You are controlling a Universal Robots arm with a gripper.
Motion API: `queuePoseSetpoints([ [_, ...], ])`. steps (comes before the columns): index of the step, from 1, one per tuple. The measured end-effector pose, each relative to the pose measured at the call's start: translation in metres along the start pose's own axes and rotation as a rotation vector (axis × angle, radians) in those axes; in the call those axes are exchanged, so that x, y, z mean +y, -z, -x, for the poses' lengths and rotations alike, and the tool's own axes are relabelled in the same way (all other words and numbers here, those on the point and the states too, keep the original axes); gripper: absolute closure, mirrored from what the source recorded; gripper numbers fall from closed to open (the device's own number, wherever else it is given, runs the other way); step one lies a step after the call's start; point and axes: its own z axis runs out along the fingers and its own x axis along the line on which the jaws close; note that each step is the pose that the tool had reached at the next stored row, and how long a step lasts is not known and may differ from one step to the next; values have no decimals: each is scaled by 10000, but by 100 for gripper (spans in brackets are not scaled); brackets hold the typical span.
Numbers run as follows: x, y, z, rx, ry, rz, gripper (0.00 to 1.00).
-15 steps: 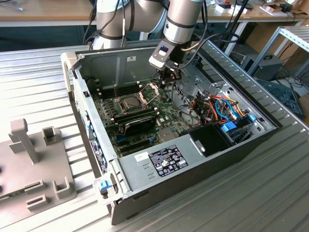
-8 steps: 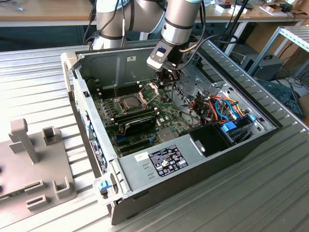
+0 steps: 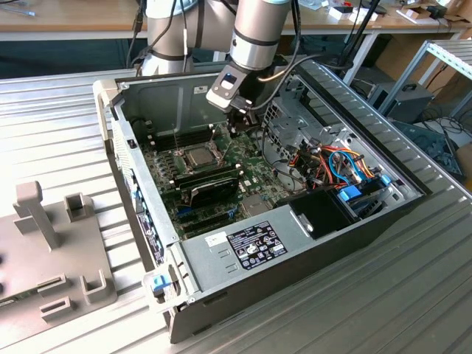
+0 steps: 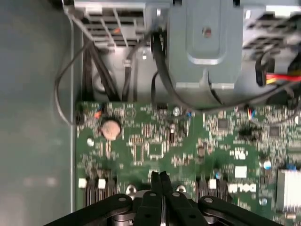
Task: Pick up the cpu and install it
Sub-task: 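Close the cpu cover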
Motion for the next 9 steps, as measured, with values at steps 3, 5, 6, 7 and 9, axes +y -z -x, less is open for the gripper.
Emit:
queuePoseSetpoints([
  [3,-184,1,-1,0,-1,25,89],
  [5,-263,1,-1,1,0,37,89],
  [6,-309,1,-1,1,-1,43,89],
  [7,-332,0,-1,1,0,45,89],
  [9,-350,1,-1,0,-1,45,89],
])
